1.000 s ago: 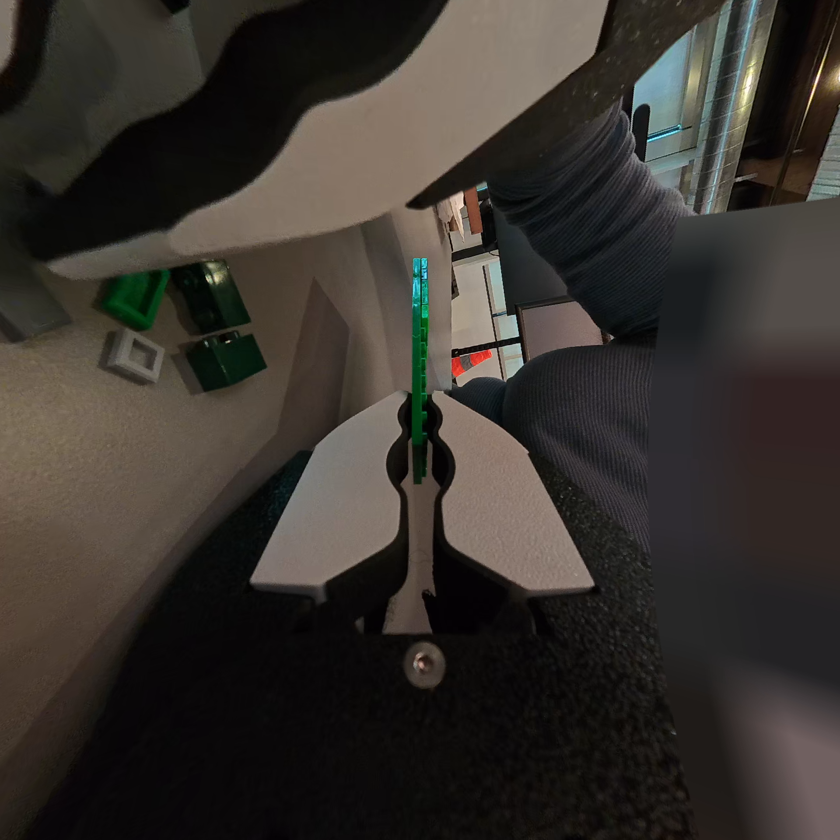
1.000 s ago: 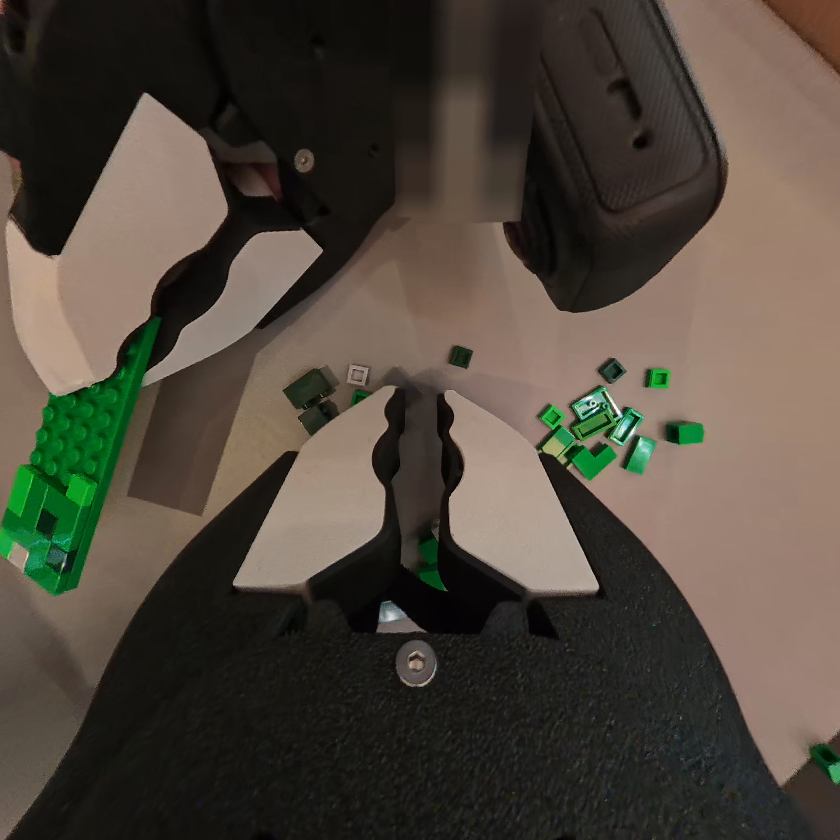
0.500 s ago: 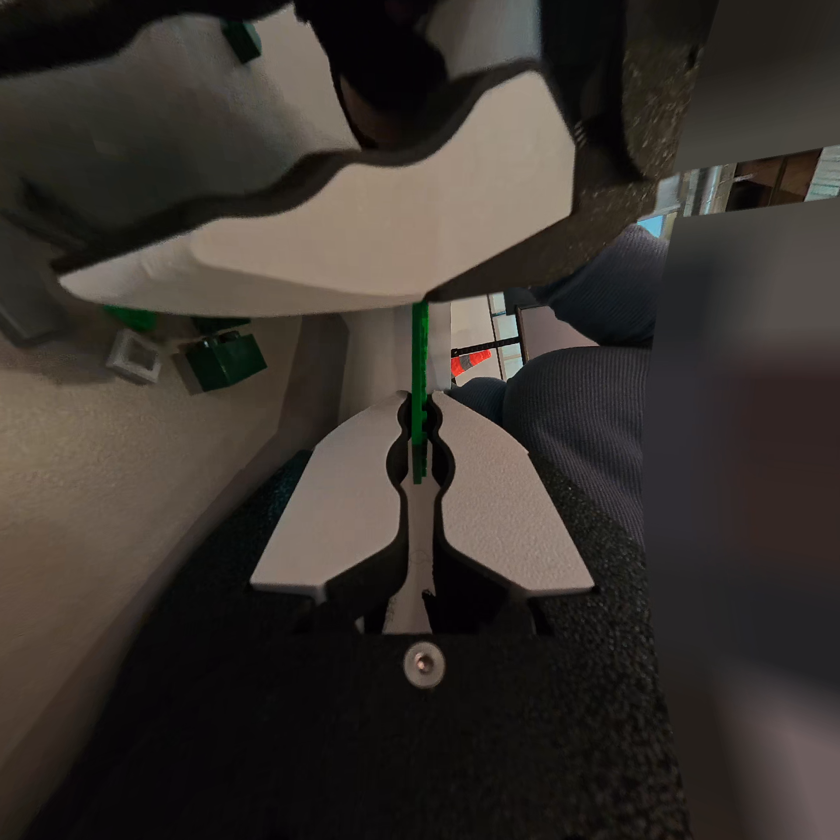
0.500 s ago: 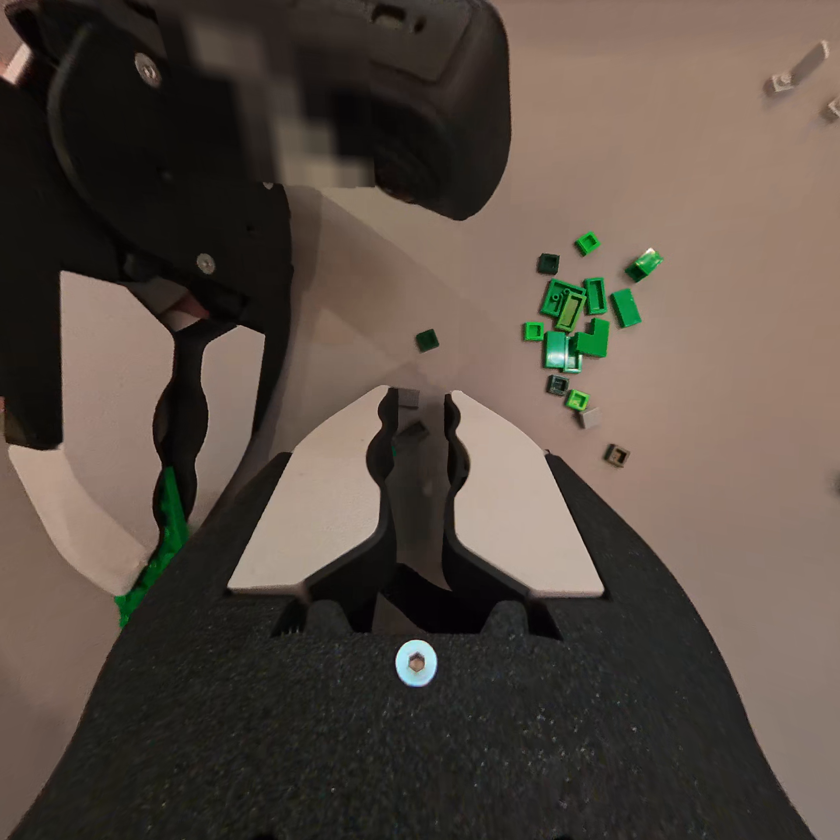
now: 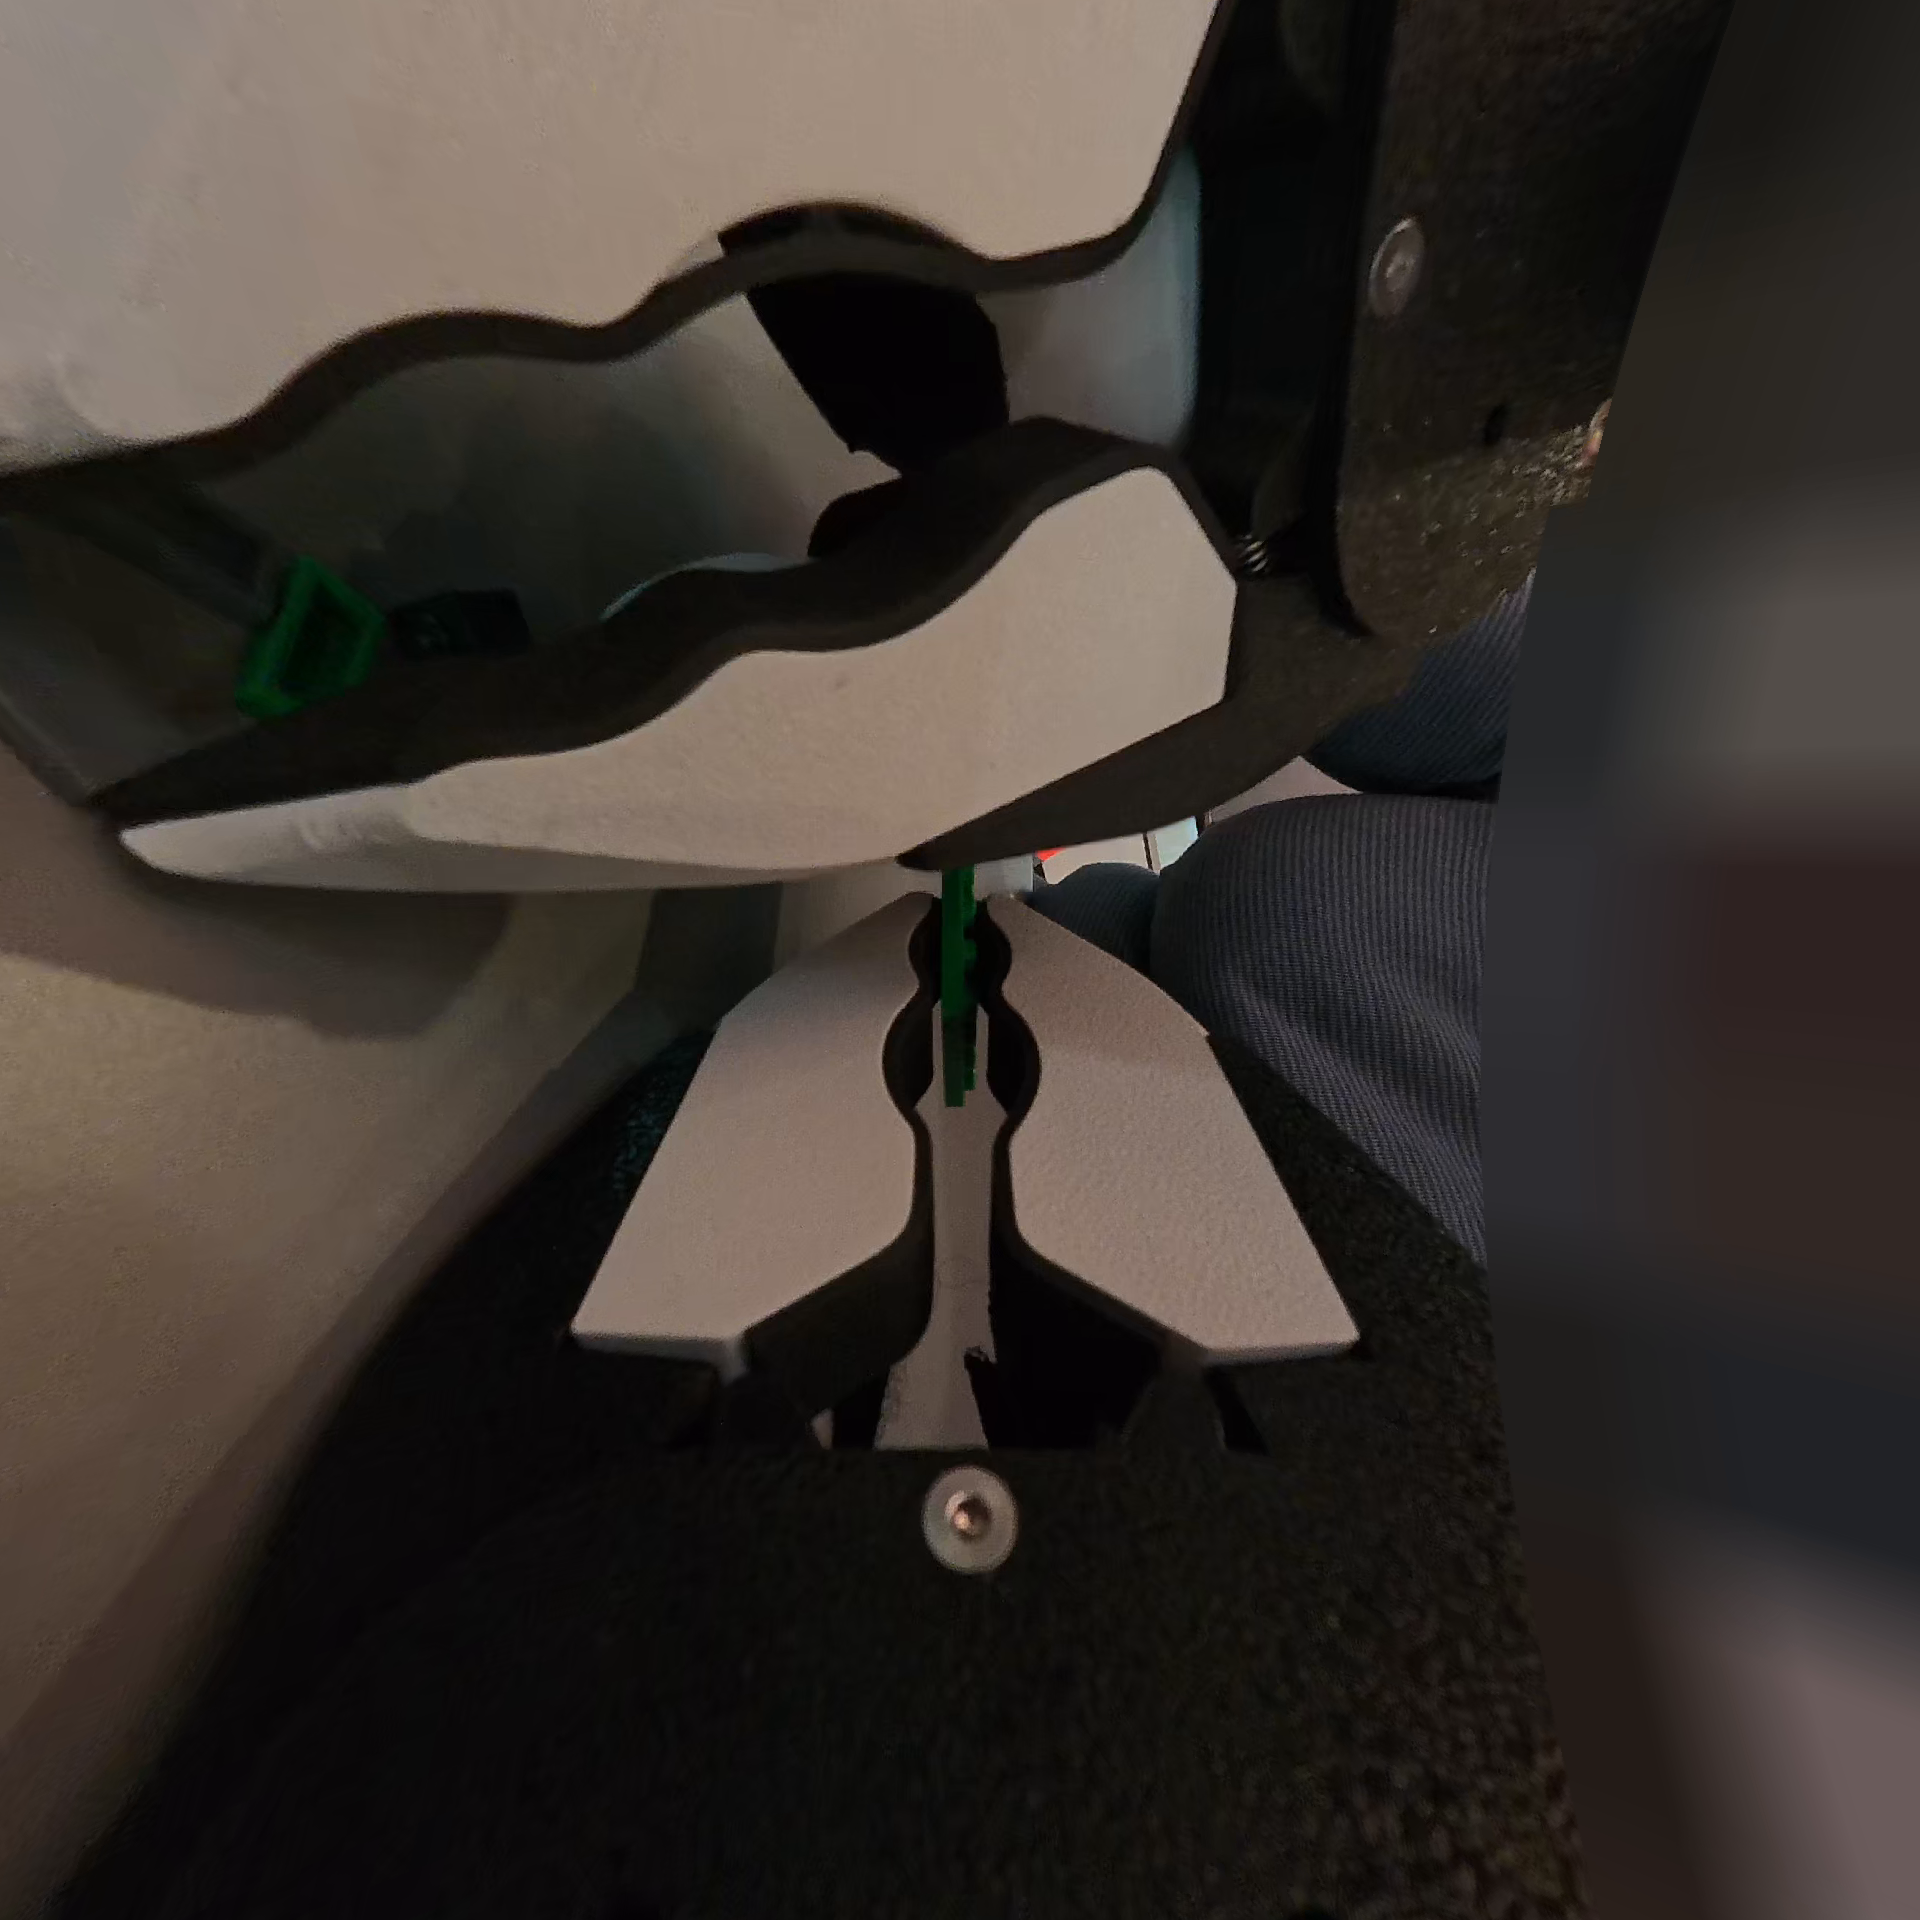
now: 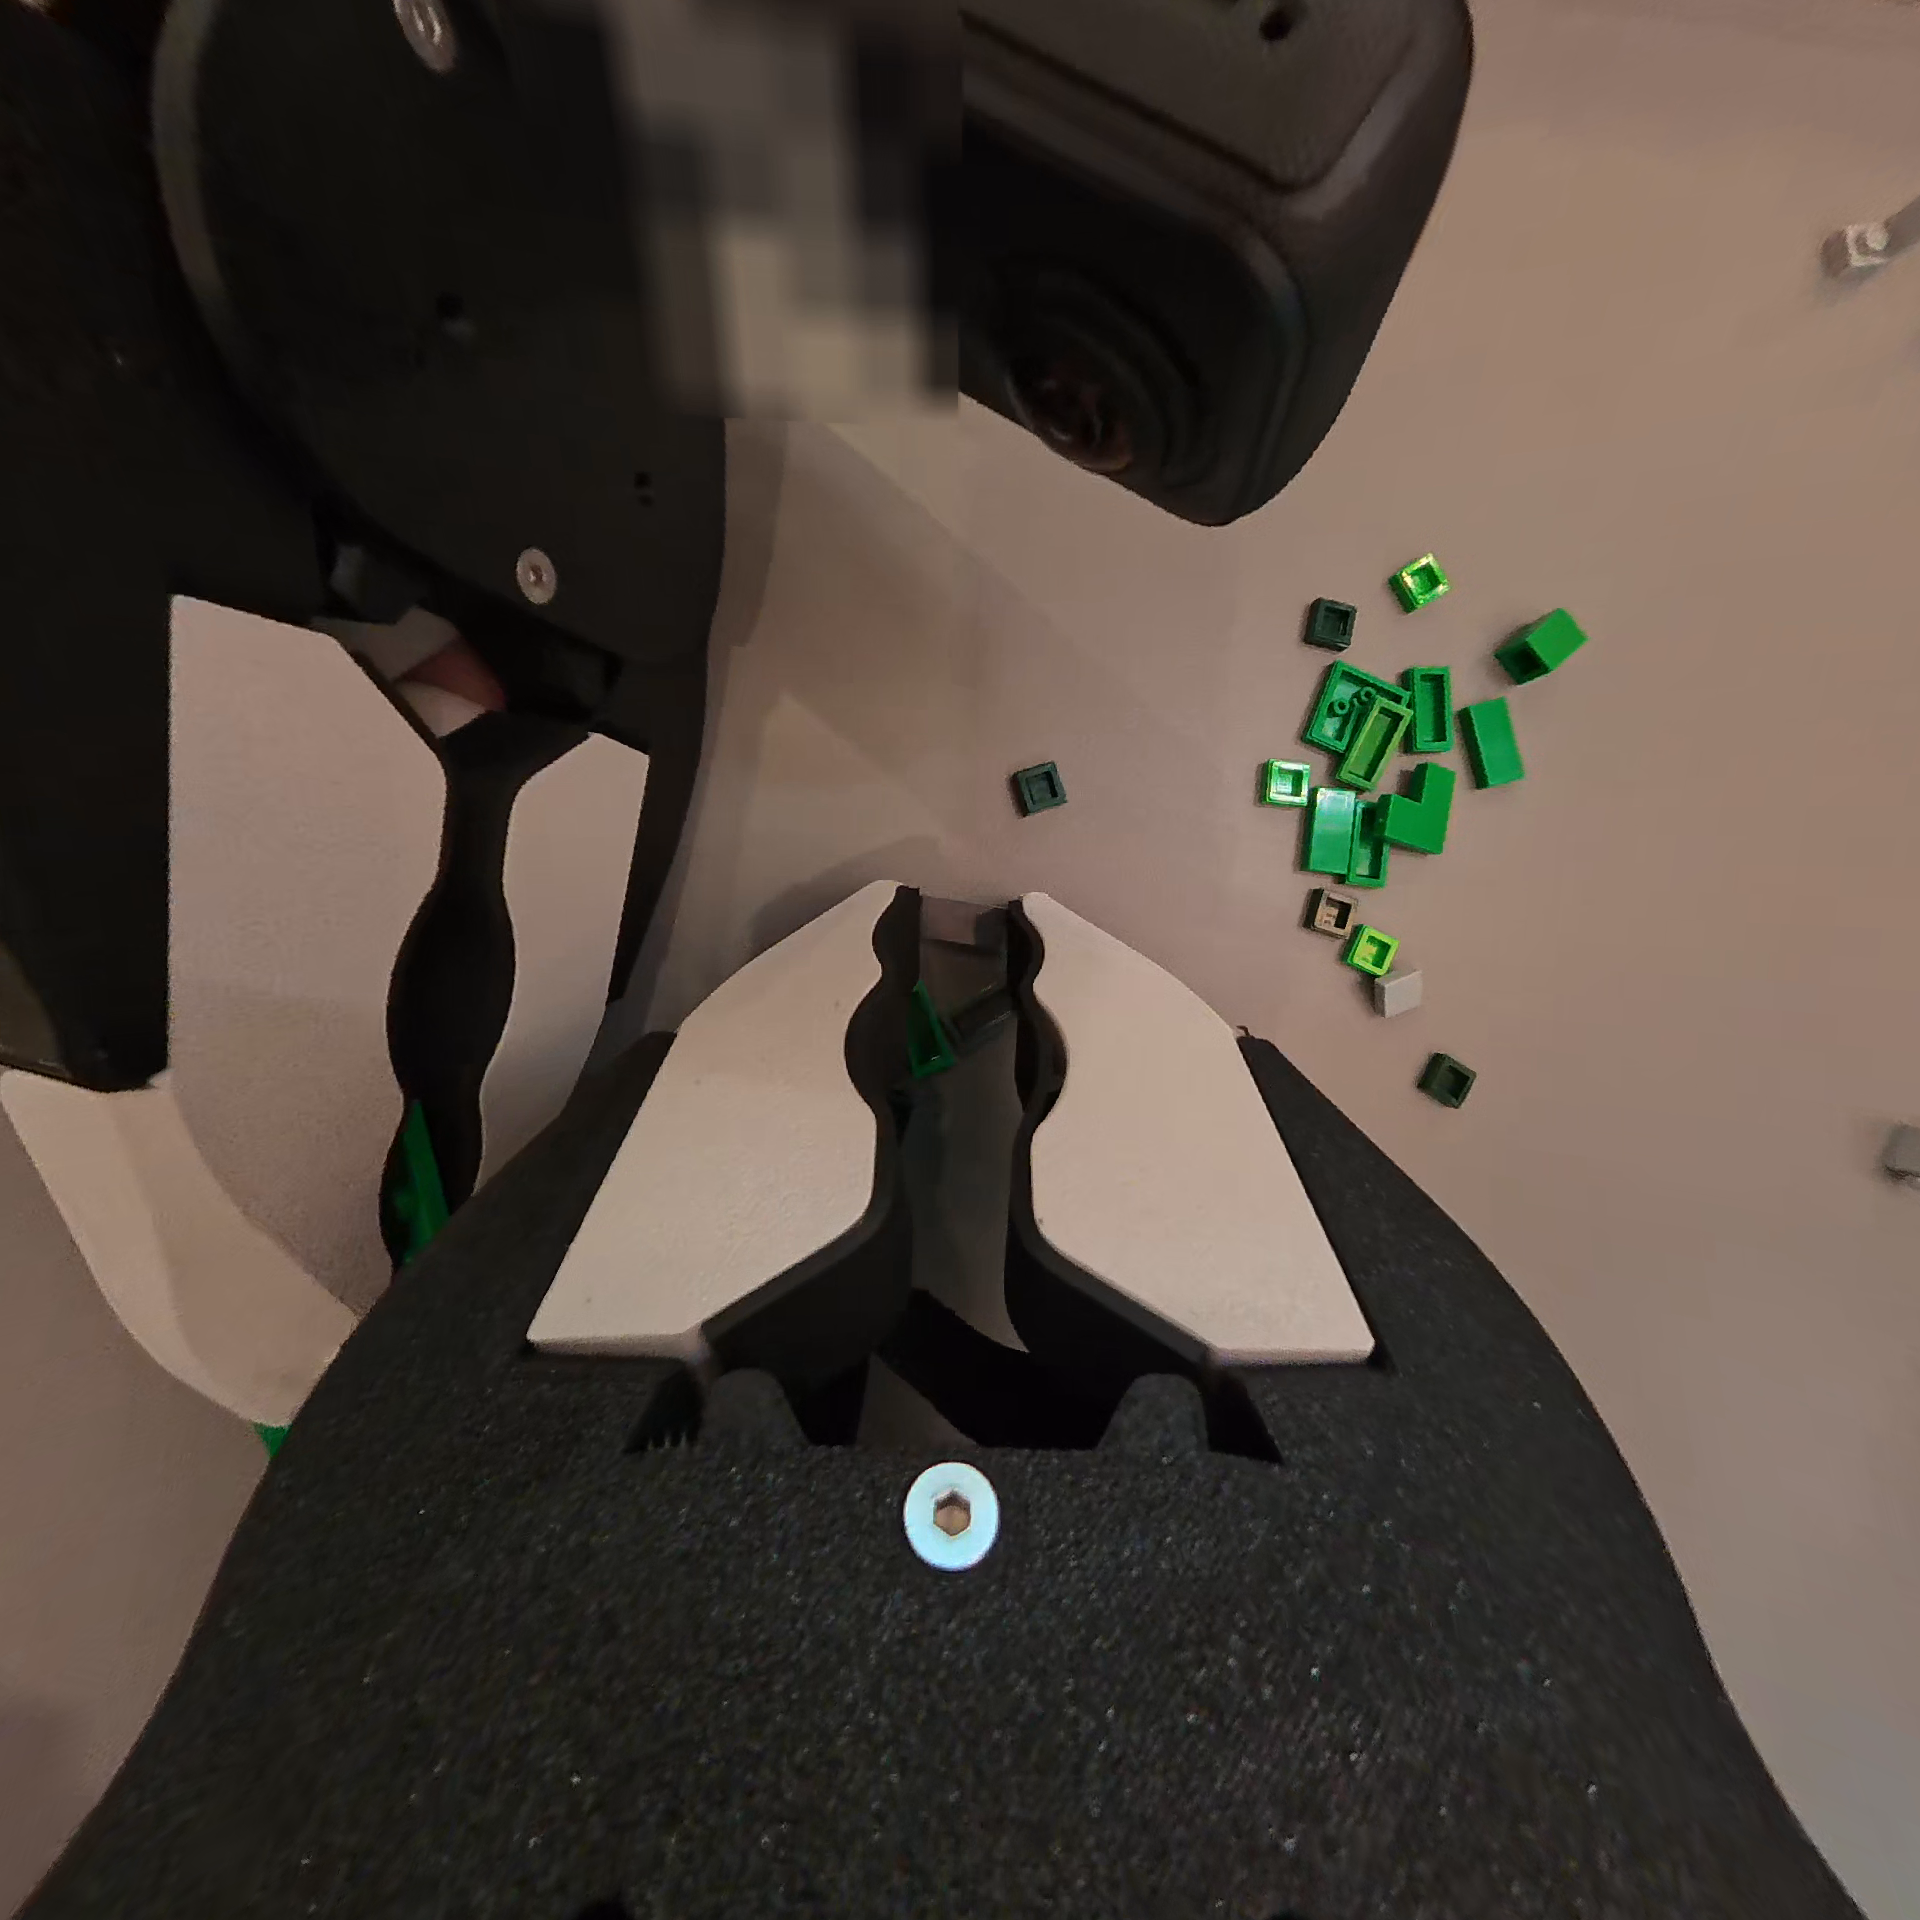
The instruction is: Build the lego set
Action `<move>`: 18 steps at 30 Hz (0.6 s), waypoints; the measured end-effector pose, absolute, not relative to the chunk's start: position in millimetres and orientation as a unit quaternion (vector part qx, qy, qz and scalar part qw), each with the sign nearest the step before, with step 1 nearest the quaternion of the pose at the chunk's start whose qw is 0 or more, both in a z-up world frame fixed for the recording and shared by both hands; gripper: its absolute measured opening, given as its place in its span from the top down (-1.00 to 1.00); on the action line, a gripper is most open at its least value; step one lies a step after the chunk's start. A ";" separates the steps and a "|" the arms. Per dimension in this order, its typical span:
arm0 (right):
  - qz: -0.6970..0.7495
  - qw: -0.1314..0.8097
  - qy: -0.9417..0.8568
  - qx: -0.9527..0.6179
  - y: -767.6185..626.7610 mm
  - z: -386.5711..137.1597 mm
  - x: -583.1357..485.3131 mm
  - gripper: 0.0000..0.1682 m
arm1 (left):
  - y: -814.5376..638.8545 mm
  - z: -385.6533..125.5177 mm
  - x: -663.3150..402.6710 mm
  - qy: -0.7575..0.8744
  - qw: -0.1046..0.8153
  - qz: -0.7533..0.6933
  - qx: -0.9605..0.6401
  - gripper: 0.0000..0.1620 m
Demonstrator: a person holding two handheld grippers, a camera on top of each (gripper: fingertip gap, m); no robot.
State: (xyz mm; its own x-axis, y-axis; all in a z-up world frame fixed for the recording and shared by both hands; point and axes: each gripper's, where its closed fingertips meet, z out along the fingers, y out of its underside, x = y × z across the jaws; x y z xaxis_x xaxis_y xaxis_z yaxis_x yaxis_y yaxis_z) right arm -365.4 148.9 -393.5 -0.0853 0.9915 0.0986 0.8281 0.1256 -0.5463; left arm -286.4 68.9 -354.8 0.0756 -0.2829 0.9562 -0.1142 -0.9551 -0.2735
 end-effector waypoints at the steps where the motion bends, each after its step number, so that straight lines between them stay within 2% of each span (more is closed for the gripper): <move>1: 0.182 0.229 -0.718 -0.632 149.1 -393.4 -365.7 0.81 | 68.9 -354.8 -286.5 0.136 0.063 -0.666 -0.731 0.94; 9: 0.218 0.301 -0.754 -0.542 142.5 -352.4 -343.4 0.82 | 69.3 -354.8 -286.5 0.135 0.065 -0.666 -0.731 0.94; 14: 0.267 0.294 -0.743 -0.538 118.0 -328.0 -303.5 0.82 | 70.5 -355.0 -286.6 0.131 0.067 -0.666 -0.731 0.95; 18: 0.251 0.292 -0.764 -0.517 89.2 -334.2 -281.8 0.82 | 71.7 -355.0 -286.7 0.126 0.067 -0.667 -0.732 0.95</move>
